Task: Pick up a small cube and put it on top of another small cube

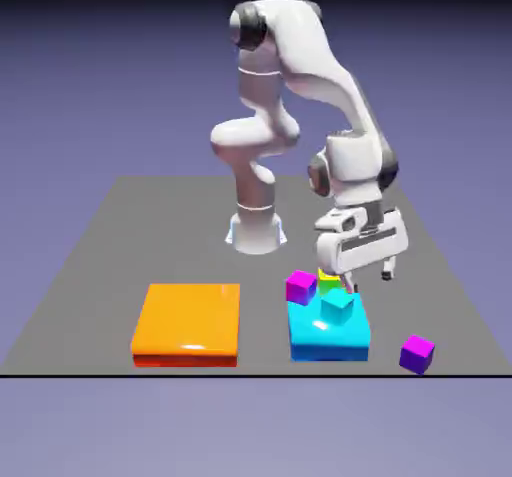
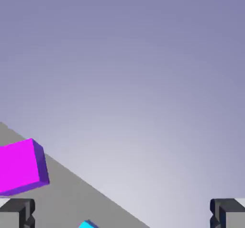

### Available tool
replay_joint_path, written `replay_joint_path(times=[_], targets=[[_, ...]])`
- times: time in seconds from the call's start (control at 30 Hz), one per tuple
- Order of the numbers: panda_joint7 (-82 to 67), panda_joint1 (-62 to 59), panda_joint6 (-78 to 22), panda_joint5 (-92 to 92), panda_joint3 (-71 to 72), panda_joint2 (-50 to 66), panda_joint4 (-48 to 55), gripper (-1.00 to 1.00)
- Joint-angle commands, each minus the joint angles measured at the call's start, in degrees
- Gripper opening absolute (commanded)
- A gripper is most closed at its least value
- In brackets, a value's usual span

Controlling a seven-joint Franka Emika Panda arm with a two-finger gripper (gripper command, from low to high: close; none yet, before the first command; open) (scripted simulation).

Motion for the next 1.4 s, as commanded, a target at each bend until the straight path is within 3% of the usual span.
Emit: replay_joint_path(times=[0.0, 0.27, 0.43, 0.47, 0.67, 1.2, 1.37], targets=[[-0.83, 1.25, -0.57, 0.40, -0.13, 2.08, 1.40, 0.00], [-6.08, 9.18, -4.22, 2.94, -0.99, 15.28, 10.28, 0.00], [-7.28, 7.82, 1.62, 4.26, 1.00, 25.38, 14.61, 0.00], [-7.28, 7.82, 1.62, 4.26, 1.00, 25.38, 14.61, -1.00], [-6.43, 9.28, -4.35, 2.92, -1.23, 15.01, 10.10, -1.00], [-45.22, 21.36, -19.84, 0.29, -28.52, -18.09, -10.88, -1.00], [-52.52, 19.79, -12.92, 10.25, -25.23, -9.80, -11.40, -1.00]])
